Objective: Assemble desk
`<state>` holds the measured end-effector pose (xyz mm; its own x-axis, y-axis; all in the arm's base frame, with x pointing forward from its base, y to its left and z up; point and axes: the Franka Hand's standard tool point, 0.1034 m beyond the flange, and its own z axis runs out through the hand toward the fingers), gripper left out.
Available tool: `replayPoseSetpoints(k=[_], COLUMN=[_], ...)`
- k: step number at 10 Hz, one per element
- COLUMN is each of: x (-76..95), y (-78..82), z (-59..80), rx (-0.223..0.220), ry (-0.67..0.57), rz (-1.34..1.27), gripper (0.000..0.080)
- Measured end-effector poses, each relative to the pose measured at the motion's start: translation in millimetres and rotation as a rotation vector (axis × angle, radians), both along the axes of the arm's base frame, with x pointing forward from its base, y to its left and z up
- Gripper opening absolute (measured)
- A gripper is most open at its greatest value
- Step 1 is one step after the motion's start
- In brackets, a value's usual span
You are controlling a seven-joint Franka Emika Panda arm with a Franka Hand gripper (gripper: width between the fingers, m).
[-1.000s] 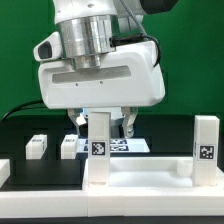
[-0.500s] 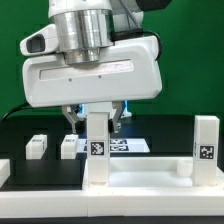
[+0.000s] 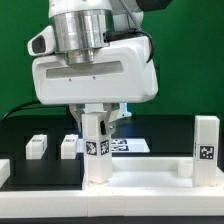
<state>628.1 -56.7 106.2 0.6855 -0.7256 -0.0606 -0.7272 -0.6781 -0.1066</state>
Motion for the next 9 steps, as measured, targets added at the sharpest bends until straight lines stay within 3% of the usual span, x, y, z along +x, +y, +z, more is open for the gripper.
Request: replayPoseSetpoints(k=[2,4,6,7,8,9], x=[0.7,5.7,5.8,5.7,5.7,7.0], y=[3.2,3.3,3.2,3.3,3.1,2.8], z=[1.9,-1.6,-1.6,-2.0,-2.1,-1.7], rx=[0.012,0.069,0.071,0.070,0.064,0.045], ry=[0.059,0.071,0.074,0.072,0.064,0.026], rz=[-0.369,-0.707,-0.734,-0.715,-0.672,-0.470], gripper=[0.0288,0.0288,0.0288,0.0441,0.0441,0.0574])
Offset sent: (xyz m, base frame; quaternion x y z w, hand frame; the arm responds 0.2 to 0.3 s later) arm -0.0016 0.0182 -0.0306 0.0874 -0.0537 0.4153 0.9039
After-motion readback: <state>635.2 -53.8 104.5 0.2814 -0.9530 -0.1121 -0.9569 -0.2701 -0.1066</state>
